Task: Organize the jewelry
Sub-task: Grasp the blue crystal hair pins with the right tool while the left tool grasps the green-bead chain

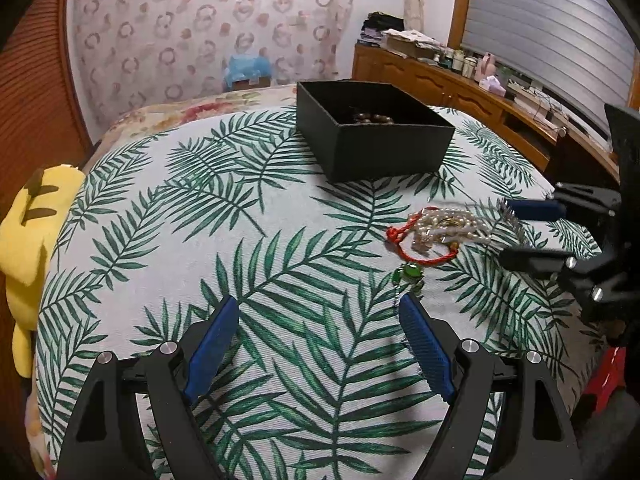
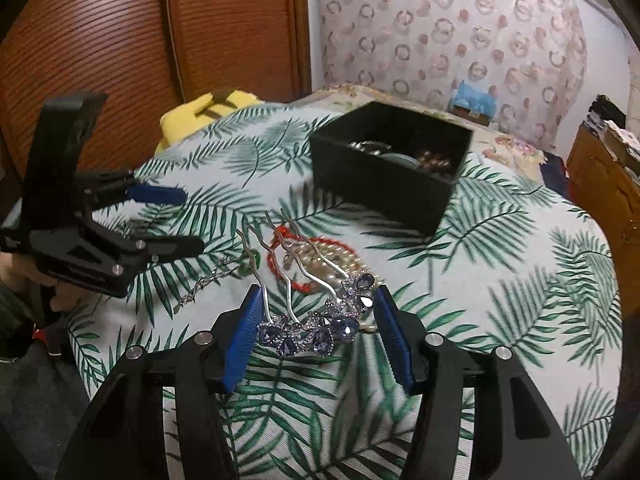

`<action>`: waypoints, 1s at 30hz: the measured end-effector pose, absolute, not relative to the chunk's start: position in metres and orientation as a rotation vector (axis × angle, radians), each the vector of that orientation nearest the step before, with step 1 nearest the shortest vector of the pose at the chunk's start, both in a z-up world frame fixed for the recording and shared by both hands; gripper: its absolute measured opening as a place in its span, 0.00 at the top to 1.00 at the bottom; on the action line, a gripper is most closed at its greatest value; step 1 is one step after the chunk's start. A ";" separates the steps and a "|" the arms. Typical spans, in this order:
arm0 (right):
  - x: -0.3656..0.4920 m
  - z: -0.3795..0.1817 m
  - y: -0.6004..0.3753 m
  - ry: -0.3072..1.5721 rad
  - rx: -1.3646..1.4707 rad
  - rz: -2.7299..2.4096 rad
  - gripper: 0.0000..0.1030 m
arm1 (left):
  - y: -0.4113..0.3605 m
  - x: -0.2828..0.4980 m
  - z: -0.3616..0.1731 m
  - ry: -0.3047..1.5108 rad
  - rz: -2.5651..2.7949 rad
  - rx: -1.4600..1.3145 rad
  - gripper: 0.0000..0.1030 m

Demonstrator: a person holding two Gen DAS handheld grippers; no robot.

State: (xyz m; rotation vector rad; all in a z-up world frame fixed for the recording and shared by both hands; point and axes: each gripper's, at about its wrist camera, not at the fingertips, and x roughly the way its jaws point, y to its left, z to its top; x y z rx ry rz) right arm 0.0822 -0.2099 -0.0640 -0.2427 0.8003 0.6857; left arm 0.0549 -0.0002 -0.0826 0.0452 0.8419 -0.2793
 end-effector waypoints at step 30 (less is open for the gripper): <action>0.087 -0.073 -0.244 0.807 -0.207 0.603 0.43 | -0.047 0.075 -0.092 0.865 -0.383 0.180 0.80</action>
